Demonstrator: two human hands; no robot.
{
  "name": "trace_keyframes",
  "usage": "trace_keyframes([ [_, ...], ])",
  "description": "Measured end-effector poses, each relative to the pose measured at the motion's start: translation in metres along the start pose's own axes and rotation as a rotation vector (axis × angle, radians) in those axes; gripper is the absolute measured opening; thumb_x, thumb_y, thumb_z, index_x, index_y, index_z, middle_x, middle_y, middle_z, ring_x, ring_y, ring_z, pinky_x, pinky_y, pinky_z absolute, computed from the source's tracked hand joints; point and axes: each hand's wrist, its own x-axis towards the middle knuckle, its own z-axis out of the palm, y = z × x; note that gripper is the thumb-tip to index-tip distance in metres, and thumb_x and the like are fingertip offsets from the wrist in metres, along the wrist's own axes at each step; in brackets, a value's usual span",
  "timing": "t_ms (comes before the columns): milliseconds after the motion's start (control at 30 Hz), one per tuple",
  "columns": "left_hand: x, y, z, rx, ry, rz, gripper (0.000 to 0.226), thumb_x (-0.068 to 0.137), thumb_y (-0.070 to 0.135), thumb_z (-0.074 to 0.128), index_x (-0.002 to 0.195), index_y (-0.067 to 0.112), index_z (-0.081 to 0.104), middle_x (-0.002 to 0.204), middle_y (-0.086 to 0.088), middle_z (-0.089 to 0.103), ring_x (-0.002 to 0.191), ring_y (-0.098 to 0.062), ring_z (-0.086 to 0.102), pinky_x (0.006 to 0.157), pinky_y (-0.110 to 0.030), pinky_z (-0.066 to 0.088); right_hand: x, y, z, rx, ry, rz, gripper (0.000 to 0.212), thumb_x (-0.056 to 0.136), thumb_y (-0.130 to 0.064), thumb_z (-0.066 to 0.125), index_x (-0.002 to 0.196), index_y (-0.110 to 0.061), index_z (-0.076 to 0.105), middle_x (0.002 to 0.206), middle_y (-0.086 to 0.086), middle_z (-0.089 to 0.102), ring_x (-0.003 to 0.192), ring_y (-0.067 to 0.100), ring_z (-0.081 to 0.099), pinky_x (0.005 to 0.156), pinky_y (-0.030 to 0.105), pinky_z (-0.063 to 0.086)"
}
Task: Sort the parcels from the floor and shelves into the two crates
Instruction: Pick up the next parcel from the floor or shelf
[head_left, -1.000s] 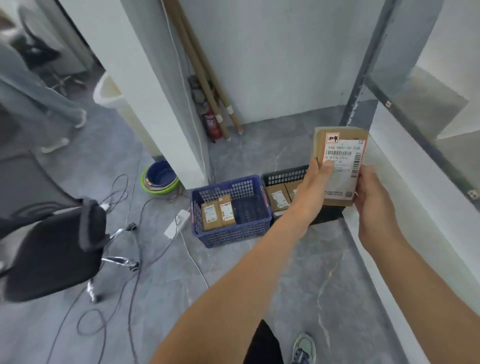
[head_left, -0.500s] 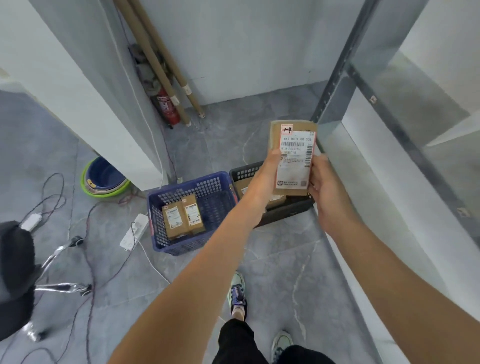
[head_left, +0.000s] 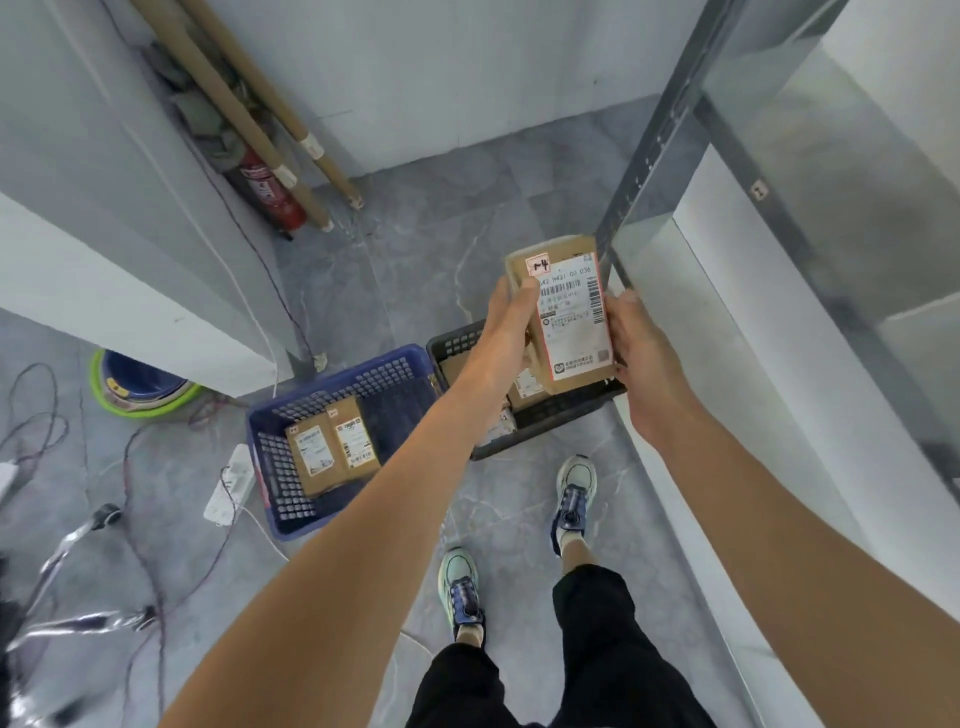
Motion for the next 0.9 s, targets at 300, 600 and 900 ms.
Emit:
trace_keyframes([
  [300, 0.136, -0.029, 0.039, 0.021, 0.142, -0.186, 0.067, 0.093, 0.076, 0.042, 0.152, 0.046, 0.027, 0.141, -0.003, 0.058, 0.121, -0.029, 0.063, 0.111, -0.053, 0.045, 0.133, 0.019, -0.051, -0.049, -0.073, 0.131, 0.047, 0.112, -0.049, 0.033, 0.101, -0.042, 0.078, 0.100, -0.010, 0.080, 0.096, 0.012, 0.075, 0.097, 0.043, 0.057],
  [600, 0.235, -0.137, 0.045, -0.115, 0.312, -0.465, 0.129, 0.050, 0.106, 0.048, 0.158, 0.039, 0.027, 0.163, 0.006, 0.034, 0.150, -0.020, 0.032, 0.123, -0.052, 0.022, 0.276, 0.095, -0.072, -0.242, -0.011, 0.290, 0.038, 0.110, -0.051, 0.036, 0.116, -0.024, 0.063, 0.107, 0.010, 0.074, 0.088, 0.020, 0.075, 0.063, 0.028, 0.056],
  [900, 0.317, -0.285, 0.027, -0.006, 0.194, -0.601, 0.064, 0.097, 0.073, 0.038, 0.145, 0.031, 0.048, 0.140, 0.000, 0.062, 0.127, -0.020, 0.059, 0.112, -0.041, 0.041, 0.379, 0.238, -0.058, -0.454, -0.163, 0.400, 0.027, 0.110, -0.043, 0.039, 0.096, -0.024, 0.052, 0.094, 0.012, 0.065, 0.091, 0.023, 0.071, 0.069, 0.030, 0.050],
])
